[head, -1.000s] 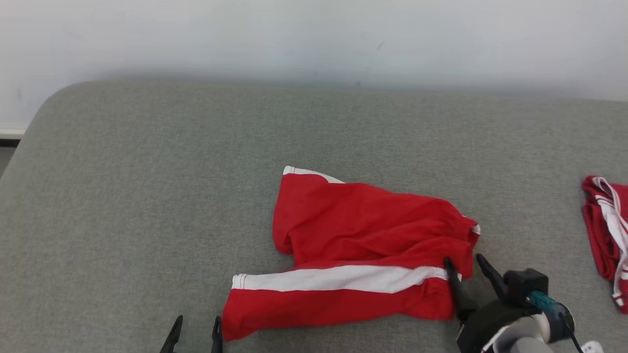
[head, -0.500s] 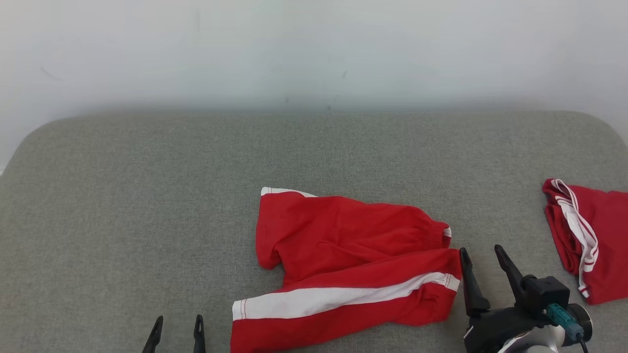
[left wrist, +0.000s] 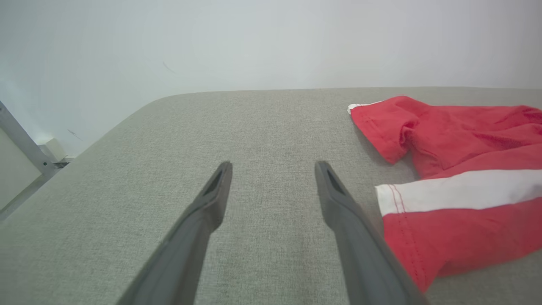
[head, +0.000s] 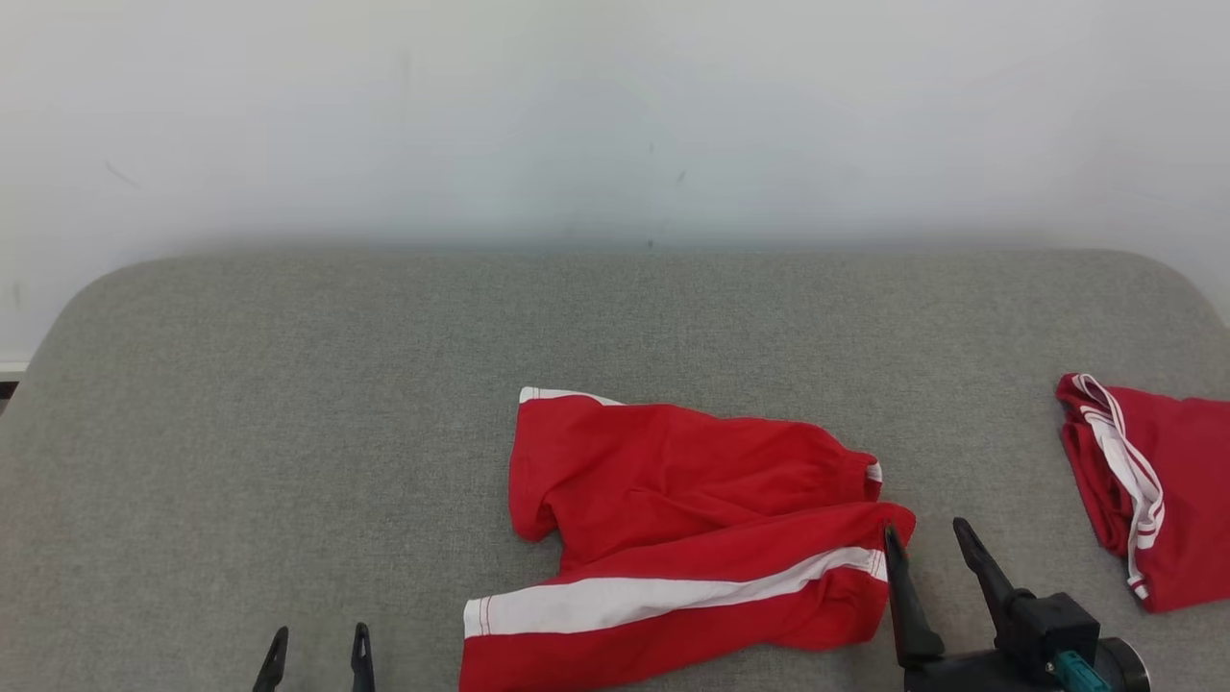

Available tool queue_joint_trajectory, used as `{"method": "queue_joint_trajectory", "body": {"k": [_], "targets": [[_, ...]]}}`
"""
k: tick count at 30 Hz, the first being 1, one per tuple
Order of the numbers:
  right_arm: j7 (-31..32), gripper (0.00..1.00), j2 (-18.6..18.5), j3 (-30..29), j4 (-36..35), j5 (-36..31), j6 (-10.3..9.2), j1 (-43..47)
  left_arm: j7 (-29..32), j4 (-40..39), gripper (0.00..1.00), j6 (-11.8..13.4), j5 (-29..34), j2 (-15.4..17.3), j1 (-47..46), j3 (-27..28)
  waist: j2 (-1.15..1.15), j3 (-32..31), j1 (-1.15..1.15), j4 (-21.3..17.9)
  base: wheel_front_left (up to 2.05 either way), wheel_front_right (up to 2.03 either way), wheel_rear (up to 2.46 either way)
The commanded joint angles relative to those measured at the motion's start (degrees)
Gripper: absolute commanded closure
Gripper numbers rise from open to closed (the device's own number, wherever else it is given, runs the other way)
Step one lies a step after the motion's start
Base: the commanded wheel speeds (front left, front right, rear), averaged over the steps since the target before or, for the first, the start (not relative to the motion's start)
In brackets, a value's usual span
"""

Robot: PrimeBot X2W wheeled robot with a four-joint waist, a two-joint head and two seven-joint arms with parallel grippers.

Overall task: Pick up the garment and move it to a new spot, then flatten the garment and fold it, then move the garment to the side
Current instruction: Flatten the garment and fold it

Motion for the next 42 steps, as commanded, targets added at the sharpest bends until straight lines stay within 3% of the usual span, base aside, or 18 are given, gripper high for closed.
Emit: {"method": "queue_joint_trajectory", "body": {"k": [1, 22, 31, 38, 42], "targets": [[-0.02, 0.00, 0.46, -0.26, -0.24, -0.52, -0.15, 0.95, -0.17, -0.43, 0.00, 0.23, 0.53, -0.05, 1.07, 0.28, 0.00, -0.37, 0.00, -0.12, 0.00, 0.00, 0.00], [-0.02, 0.00, 1.50, -1.17, -1.06, -0.35, -0.15, 4.77, -0.17, -2.13, 0.00, -0.51, 1.24, 0.10, 3.52, 2.95, 0.00, -2.40, 0.00, -0.70, 0.00, 0.00, 0.00], [-0.02, 0.00, 1.53, -0.26, -0.58, -0.07, -0.15, 3.50, -0.17, -0.50, 0.00, -5.69, -7.82, -0.03, 0.67, -0.80, 0.00, 0.24, 0.00, -1.39, 0.00, 0.00, 0.00], [-0.02, 0.00, 1.52, 0.60, -0.23, 0.07, -0.15, 2.52, -0.17, 2.91, 0.00, -6.15, -15.40, -0.04, -3.07, -7.97, 0.00, 2.46, 0.00, -2.28, 0.00, 0.00, 0.00], [-0.02, 0.00, 1.53, 0.69, -0.15, 0.23, -0.15, 1.56, -0.17, 5.62, 0.00, -6.12, -21.61, 1.64, -5.58, -13.03, 0.00, 3.66, 0.00, -2.49, 0.00, 0.00, 0.00]]}}
